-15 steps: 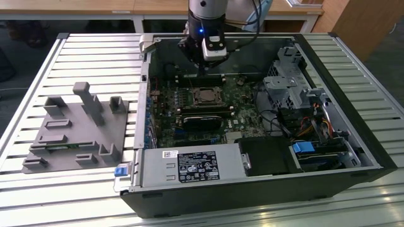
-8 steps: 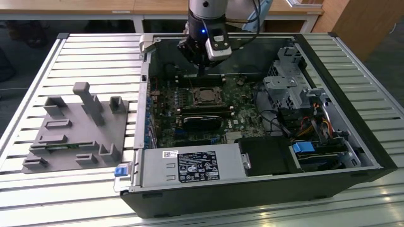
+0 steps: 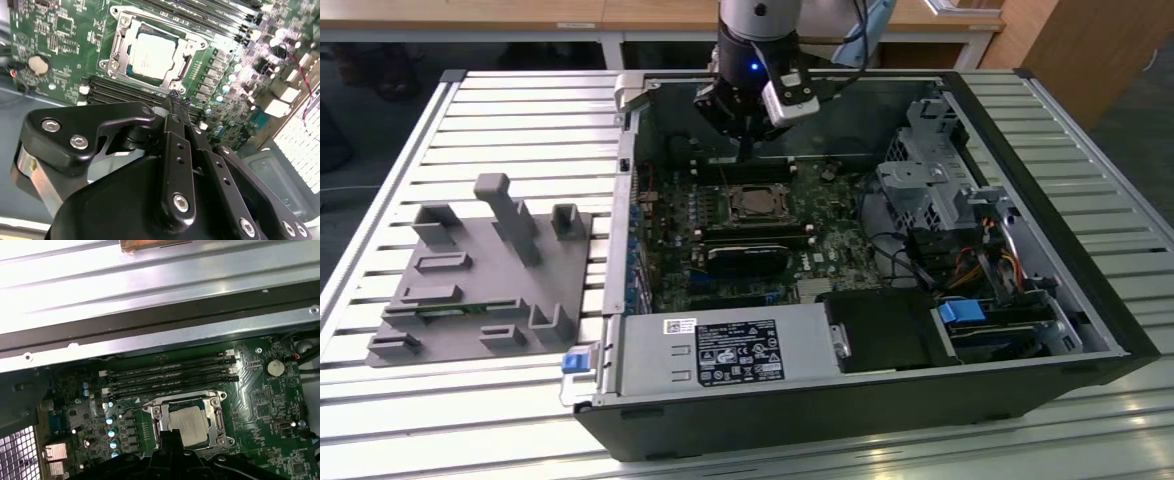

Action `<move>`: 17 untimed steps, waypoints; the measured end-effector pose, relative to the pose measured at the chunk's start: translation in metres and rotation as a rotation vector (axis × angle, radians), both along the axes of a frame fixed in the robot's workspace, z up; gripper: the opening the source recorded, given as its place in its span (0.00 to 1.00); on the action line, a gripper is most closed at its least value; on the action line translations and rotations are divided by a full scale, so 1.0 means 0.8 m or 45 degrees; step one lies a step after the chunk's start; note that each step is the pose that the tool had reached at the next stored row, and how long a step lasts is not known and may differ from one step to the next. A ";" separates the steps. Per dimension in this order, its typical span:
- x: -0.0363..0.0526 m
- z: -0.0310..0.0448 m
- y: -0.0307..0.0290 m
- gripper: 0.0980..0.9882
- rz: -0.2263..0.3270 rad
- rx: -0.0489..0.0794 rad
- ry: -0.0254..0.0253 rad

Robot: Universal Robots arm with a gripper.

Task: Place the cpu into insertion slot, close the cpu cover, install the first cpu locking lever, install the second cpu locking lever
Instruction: 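Install the first cpu locking lever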

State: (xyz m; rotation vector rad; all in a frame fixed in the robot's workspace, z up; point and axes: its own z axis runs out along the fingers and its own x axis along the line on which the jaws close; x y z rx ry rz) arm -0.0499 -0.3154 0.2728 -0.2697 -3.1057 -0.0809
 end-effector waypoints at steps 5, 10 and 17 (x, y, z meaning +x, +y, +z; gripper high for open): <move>0.000 -0.0001 0.0000 0.01 0.068 0.000 -0.0023; -0.015 -0.0005 0.0000 0.01 0.072 0.000 -0.0191; -0.027 -0.0015 0.0000 0.01 0.097 0.000 -0.0372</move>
